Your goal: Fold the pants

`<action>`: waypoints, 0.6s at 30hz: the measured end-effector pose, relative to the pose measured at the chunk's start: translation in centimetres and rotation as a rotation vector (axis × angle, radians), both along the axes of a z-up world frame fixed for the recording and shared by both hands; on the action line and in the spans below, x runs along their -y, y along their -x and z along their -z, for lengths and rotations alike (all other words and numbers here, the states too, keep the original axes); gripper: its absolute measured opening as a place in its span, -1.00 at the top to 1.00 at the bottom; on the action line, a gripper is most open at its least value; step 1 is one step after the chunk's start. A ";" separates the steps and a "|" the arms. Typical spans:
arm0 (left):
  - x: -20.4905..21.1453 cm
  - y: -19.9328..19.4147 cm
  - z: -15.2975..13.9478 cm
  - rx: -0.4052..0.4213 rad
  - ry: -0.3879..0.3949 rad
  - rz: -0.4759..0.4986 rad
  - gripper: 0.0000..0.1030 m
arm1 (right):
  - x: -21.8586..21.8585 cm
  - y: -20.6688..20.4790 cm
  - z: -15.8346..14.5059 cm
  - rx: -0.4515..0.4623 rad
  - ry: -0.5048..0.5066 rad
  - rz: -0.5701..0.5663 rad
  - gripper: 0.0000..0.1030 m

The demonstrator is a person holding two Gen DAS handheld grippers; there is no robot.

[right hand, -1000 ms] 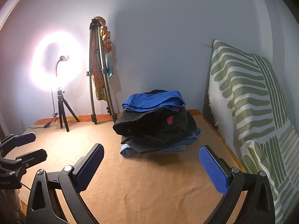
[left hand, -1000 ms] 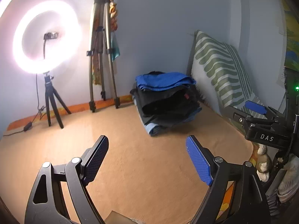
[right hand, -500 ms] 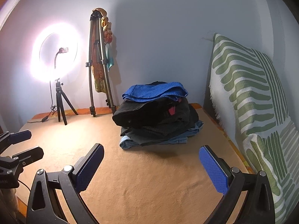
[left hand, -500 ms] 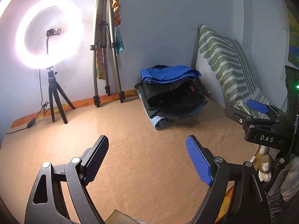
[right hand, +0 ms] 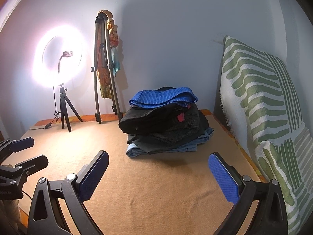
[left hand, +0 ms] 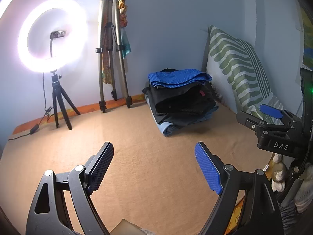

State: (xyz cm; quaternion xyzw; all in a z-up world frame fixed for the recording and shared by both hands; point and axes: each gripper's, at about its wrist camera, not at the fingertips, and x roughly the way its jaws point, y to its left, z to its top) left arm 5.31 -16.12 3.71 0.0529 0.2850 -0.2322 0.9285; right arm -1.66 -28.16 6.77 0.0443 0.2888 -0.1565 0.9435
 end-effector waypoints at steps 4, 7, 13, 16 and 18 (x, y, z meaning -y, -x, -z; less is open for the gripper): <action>-0.1 0.0 0.0 0.001 -0.004 -0.005 -0.65 | -0.1 -0.1 0.0 -0.001 0.001 -0.006 -1.00; -0.1 0.0 0.0 0.002 -0.006 -0.007 -0.65 | -0.2 -0.1 0.0 -0.003 0.007 -0.007 -1.00; -0.2 0.0 0.0 0.001 -0.004 -0.011 -0.65 | -0.5 -0.1 0.1 -0.006 0.009 -0.006 -1.00; -0.2 0.1 0.0 0.004 -0.005 -0.012 -0.65 | -0.6 -0.1 0.1 -0.005 0.007 -0.006 -1.00; -0.2 0.1 0.0 0.003 -0.005 -0.013 -0.65 | -0.6 -0.1 0.1 -0.005 0.007 -0.006 -1.00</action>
